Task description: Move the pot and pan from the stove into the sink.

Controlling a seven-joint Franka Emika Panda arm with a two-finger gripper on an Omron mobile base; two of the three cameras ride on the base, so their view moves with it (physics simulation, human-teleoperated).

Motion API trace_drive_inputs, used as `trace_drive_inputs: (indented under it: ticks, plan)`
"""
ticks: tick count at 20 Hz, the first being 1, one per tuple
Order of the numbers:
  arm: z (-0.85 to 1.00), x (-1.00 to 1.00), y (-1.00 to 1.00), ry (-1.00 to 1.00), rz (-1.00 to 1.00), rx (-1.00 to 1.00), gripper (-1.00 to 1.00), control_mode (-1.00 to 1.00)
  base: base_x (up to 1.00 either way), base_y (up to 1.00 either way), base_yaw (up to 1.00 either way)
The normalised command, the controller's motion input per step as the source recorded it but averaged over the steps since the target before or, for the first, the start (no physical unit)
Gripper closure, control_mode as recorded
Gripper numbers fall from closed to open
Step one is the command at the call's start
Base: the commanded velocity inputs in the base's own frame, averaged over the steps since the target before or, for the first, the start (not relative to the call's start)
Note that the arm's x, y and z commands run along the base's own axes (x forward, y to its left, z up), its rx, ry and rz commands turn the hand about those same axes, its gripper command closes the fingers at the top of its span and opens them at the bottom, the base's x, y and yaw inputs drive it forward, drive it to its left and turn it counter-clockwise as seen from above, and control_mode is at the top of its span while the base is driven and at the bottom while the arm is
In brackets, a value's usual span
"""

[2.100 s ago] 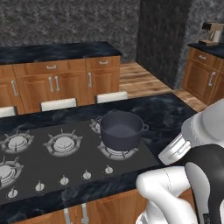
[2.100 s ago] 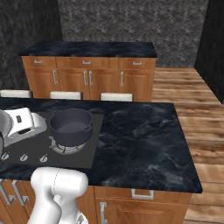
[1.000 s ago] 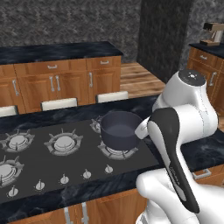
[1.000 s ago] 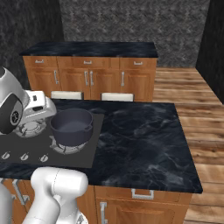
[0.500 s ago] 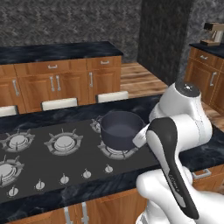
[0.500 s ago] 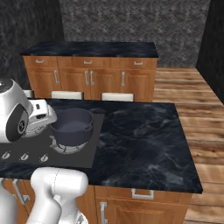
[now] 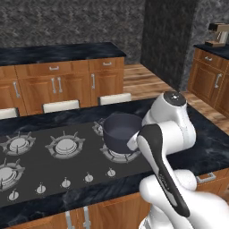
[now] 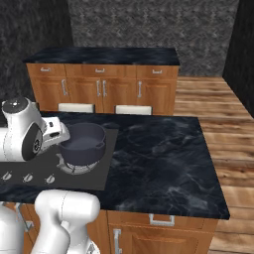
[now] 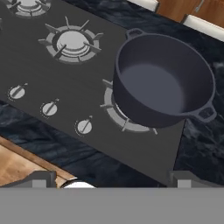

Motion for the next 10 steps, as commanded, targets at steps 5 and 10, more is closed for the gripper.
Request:
trace_drive_inputs:
  ticks: [5, 10]
  plan:
    - [-0.34, 0.52, 0.1, 0.01, 0.0, 0.0, -1.0, -1.0, 0.0, 0.0, 0.0]
    - [-0.39, 0.48, 0.13, 0.02, 0.0, 0.0, -1.0, -1.0, 0.0, 0.0, 0.0]
